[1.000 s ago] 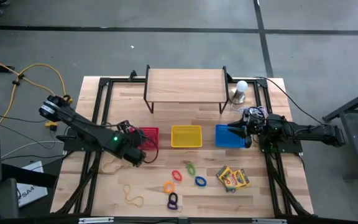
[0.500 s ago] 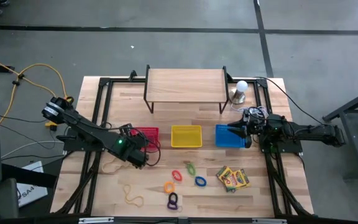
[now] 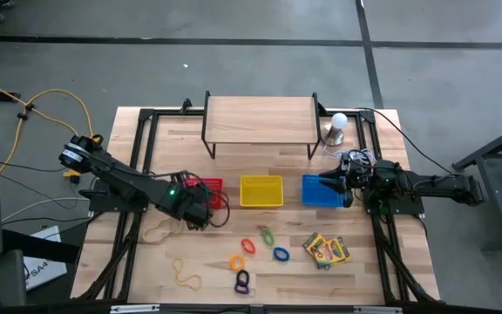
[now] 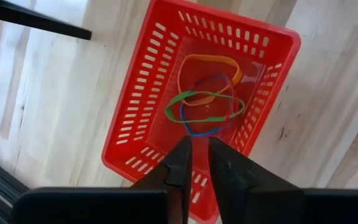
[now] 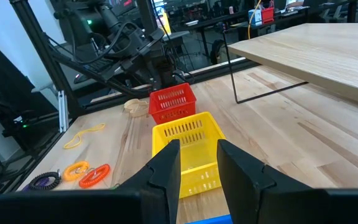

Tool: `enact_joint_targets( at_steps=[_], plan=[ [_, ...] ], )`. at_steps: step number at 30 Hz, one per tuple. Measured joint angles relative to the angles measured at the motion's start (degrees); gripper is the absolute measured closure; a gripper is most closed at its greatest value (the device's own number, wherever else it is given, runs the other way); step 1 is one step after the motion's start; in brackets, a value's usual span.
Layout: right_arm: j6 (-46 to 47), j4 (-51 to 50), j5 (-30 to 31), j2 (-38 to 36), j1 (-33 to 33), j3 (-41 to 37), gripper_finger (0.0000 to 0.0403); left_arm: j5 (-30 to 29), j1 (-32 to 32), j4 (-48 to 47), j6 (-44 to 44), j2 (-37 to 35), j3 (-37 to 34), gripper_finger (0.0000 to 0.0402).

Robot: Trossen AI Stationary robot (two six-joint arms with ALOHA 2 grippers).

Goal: Pick & Place Office Desk Supplies
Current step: Put the red rubber band into the red bin, then put the yellow rubber band into the red bin

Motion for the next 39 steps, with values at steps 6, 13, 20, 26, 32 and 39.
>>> enact_joint_targets(
  at_steps=[6, 13, 20, 26, 32, 39],
  plan=[
    [0.00, 0.00, 0.02, 0.00, 0.02, 0.00, 0.0309, -0.09, 0.14, 0.18, 0.93, 0.00, 0.00, 0.0339],
    [0.00, 0.00, 0.02, -0.01, 0.02, -0.01, 0.0309, -0.35, 0.12, 0.30, 1.05, -0.02, 0.00, 0.0338],
    [-0.02, 0.00, 0.02, 0.00, 0.00, -0.01, 0.0309, -0.23, 0.07, 0.32, 1.04, -0.08, 0.00, 0.0338],
    [0.00, 0.00, 0.02, -0.02, 0.00, -0.01, 0.0309, 0.53, -2.92, 0.90, 1.78, -1.22, 0.00, 0.0338],
    [0.00, 0.00, 0.02, -0.01, 0.01, 0.00, 0.0309, 1.76, -8.54, 2.49, 1.98, -2.38, 0.00, 0.0338],
    [0.00, 0.00, 0.01, 0.00, 0.00, -0.02, 0.0309, 4.50, -17.45, 4.94, 1.07, -2.40, 0.00, 0.0338]
  ],
)
